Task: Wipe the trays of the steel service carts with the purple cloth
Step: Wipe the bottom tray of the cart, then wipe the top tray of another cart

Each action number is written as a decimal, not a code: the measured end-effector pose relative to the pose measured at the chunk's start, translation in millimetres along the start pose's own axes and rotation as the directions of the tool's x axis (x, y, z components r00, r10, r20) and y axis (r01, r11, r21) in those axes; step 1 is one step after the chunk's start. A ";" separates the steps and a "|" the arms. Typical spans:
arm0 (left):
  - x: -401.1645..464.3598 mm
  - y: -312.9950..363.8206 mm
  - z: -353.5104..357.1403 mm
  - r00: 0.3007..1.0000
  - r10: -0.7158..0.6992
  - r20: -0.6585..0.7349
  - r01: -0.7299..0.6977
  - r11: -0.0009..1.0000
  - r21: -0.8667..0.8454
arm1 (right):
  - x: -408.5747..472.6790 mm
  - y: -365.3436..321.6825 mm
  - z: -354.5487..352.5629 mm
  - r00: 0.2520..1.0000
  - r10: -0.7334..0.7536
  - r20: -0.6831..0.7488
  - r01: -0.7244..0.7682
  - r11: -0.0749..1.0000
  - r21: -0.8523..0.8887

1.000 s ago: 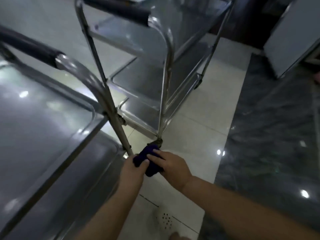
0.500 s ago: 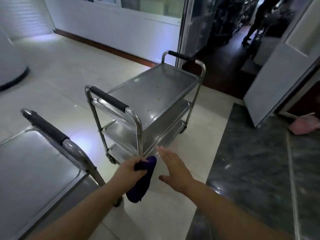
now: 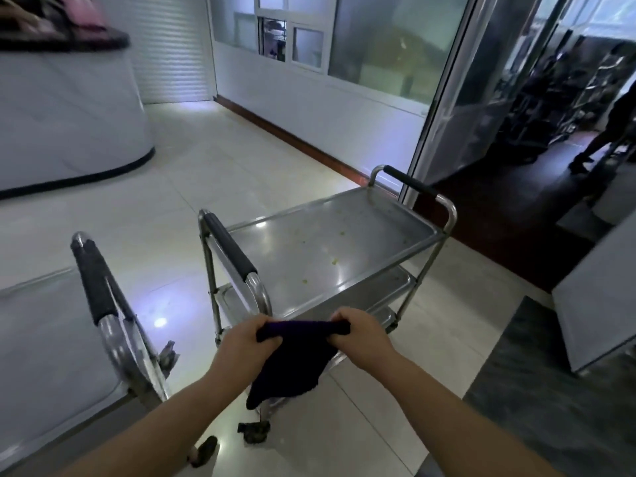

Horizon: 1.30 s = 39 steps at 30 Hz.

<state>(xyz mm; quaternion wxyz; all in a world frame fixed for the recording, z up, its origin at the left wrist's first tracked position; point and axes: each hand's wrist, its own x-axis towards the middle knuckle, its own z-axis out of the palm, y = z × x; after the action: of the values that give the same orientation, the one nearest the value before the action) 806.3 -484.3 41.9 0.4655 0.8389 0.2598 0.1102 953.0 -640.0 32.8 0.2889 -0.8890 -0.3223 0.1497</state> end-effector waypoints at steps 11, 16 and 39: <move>133.3 -27.2 21.4 0.998 -0.039 -0.047 0.046 0.986 0.158 | 119.0 -2.1 -29.0 0.998 0.005 -0.063 -0.021 0.967 -0.255; 178.6 -47.9 32.8 0.984 0.141 -0.112 -0.086 0.913 0.398 | 176.5 10.4 -23.9 1.000 0.011 -0.026 -0.018 0.949 -0.315; 262.4 -69.4 35.6 0.777 -0.311 -0.548 0.515 0.815 0.267 | 355.9 63.0 97.6 0.619 -0.614 0.490 0.728 0.682 -0.064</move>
<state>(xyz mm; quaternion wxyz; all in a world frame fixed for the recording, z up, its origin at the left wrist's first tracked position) 1018.9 -338.8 -50.6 0.2161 0.7818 0.5651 0.1511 1205.5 -404.0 -111.0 0.1274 -0.6743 -0.7051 0.1788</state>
